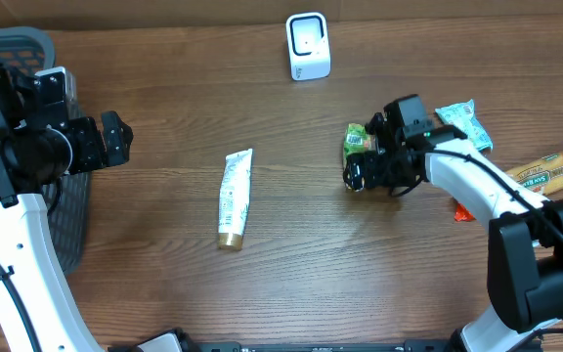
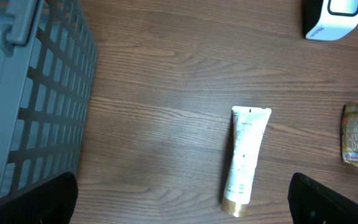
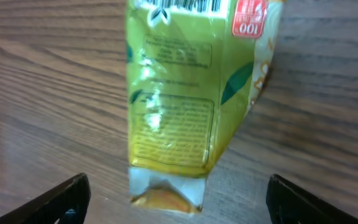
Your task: Scan the item barcode
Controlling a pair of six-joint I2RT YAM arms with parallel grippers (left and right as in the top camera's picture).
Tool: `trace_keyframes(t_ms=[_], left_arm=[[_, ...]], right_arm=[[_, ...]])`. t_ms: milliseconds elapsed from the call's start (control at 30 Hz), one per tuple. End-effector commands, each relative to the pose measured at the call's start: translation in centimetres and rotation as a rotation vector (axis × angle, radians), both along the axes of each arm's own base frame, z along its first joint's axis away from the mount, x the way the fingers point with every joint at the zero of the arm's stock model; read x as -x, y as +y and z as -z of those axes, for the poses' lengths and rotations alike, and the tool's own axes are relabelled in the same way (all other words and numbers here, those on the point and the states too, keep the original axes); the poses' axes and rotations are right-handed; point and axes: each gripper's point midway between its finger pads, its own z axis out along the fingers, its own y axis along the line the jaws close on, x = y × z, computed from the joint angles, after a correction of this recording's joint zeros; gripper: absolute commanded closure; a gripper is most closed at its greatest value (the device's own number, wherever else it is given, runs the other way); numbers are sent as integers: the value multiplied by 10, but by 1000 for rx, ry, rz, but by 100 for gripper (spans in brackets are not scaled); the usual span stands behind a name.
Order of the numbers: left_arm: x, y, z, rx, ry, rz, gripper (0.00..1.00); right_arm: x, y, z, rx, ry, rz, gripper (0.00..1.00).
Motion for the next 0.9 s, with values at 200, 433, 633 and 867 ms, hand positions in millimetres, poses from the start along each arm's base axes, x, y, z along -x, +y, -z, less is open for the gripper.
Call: trace_keyframes(t_ms=[200,433,633,867], left_arm=[[-2,-1,-5,-1,-16,18,0],[-2,-1,-5,-1,-16,18,1],[-2,-1,-5,-1,-16,17,0],[-2,-1,-5,-1,-16,18,0]], right_arm=[[-1,-2,25,0,-44,-17,22],[3,-3,44,13,0,-18,27],[2,-2,44,12,-4,-17,41],[2,-3,44,17,-1,-16,62]])
